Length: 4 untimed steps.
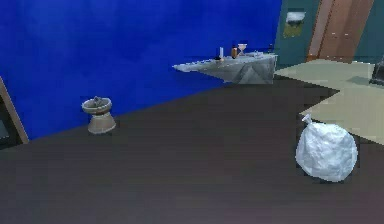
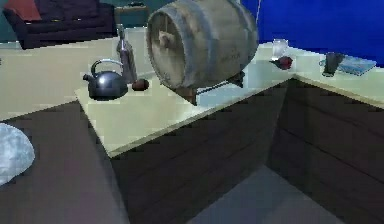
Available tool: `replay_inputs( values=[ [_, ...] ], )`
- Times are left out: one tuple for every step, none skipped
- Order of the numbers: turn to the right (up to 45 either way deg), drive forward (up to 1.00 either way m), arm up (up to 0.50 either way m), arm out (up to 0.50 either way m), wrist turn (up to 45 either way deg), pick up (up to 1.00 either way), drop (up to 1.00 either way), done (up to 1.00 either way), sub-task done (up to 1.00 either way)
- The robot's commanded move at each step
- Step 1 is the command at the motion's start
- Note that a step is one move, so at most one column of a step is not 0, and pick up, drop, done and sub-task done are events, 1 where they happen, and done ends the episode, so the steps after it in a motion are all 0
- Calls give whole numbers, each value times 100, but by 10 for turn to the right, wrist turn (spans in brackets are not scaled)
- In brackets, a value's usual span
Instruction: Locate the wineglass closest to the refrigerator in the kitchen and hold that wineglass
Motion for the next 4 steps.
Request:
replay_inputs(
  values=[
    [0,20,0,0,0,0,0,0,0],
    [60,0,0,0,0,0,0,0,0],
    [0,25,0,0,0,0,0,0,0],
    [90,0,0,0,0,0,0,0,0]
  ],
)
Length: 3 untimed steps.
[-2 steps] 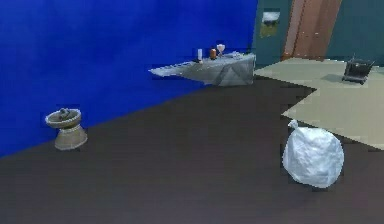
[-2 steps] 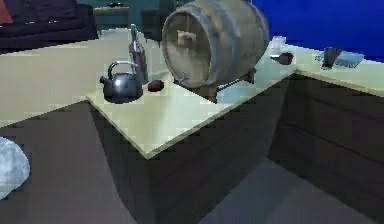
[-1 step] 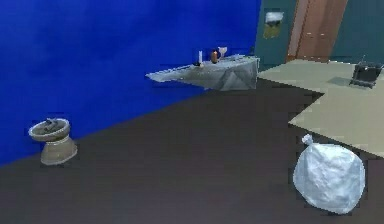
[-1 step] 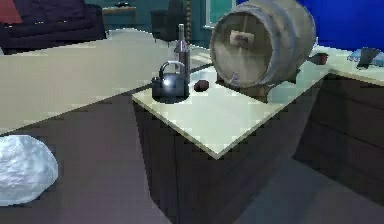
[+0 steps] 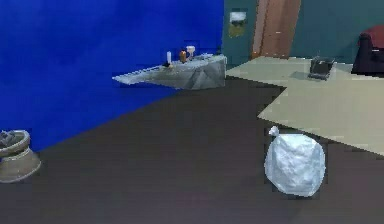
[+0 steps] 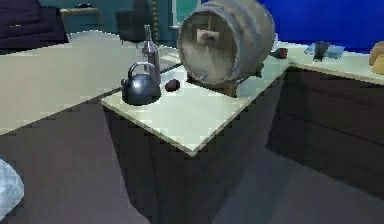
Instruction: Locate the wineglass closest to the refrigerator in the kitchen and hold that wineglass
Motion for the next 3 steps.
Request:
replay_inputs(
  values=[
    [0,100,0,0,0,0,0,0,0],
    [30,0,0,0,0,0,0,0,0],
    [0,65,0,0,0,0,0,0,0]
  ],
)
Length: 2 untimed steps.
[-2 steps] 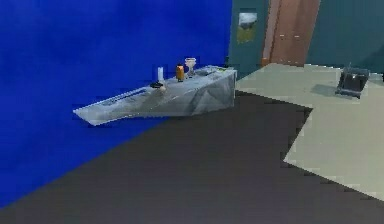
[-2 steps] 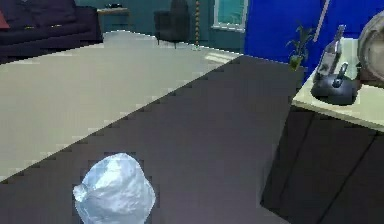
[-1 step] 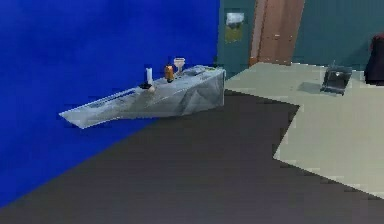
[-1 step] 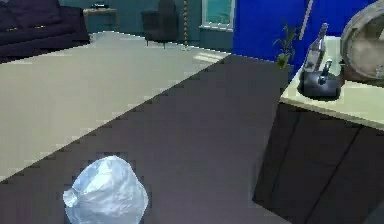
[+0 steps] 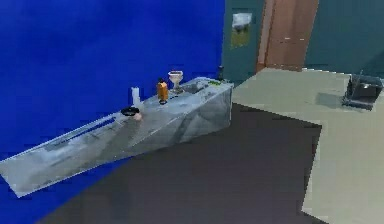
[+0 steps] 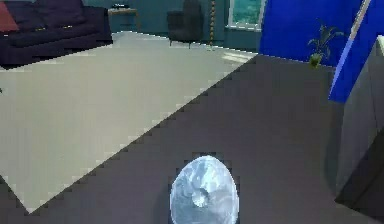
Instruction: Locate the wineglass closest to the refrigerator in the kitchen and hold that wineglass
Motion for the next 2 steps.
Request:
replay_inputs(
  values=[
    [330,0,0,0,0,0,0,0,0],
    [0,85,0,0,0,0,0,0,0]
  ],
)
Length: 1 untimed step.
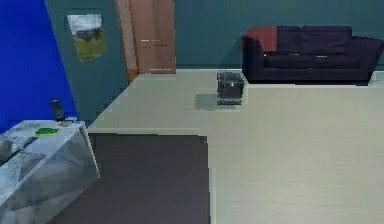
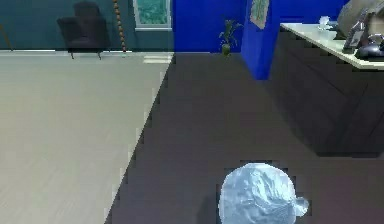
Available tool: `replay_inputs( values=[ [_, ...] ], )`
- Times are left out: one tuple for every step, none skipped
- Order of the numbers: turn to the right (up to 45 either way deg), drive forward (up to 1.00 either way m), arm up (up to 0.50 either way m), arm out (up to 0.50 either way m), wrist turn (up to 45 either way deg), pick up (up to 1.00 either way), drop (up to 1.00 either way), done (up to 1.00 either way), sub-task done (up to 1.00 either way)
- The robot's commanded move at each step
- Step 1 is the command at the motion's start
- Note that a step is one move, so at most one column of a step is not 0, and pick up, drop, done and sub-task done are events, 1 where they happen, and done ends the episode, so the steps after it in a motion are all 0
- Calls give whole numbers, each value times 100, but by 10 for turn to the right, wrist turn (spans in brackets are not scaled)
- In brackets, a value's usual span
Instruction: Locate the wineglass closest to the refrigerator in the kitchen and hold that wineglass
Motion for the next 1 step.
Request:
replay_inputs(
  values=[
    [450,0,0,0,0,0,0,0,0]
  ],
)
